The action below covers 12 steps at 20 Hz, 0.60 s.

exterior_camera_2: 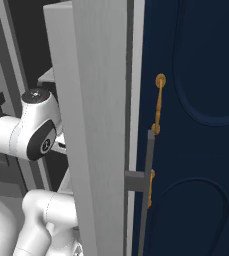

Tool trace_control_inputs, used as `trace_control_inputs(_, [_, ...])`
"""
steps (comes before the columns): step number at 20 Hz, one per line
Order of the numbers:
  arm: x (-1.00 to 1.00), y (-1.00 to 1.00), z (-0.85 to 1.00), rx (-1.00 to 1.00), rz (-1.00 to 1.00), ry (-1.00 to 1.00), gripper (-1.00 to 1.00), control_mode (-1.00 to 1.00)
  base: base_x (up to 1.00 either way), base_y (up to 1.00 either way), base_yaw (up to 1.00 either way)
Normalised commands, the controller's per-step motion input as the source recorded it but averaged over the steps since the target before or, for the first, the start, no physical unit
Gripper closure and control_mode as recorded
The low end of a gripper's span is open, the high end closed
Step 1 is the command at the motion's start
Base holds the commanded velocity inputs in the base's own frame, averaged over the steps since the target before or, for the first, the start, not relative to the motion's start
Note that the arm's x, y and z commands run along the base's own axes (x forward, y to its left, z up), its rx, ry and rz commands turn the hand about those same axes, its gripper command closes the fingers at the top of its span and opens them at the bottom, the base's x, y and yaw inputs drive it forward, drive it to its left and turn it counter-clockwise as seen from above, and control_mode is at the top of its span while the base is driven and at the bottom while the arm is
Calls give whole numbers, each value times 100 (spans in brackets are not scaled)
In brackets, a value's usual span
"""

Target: Grab a lemon wedge from the fridge and one ice cube from the ice bowl, and put them in the glass of lemonade.

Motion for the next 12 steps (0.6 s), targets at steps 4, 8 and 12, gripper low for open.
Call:
trace_control_inputs(4, [0, 0, 0, 0, 0, 0, -100, 100, 29, 3, 0])
trace_control_inputs(8, [14, 0, -2, 0, 0, 1, -100, -100, 0, 0, 0])
trace_control_inputs(12, [80, 0, 0, 0, 0, 6, -100, -100, 0, 0, 0])
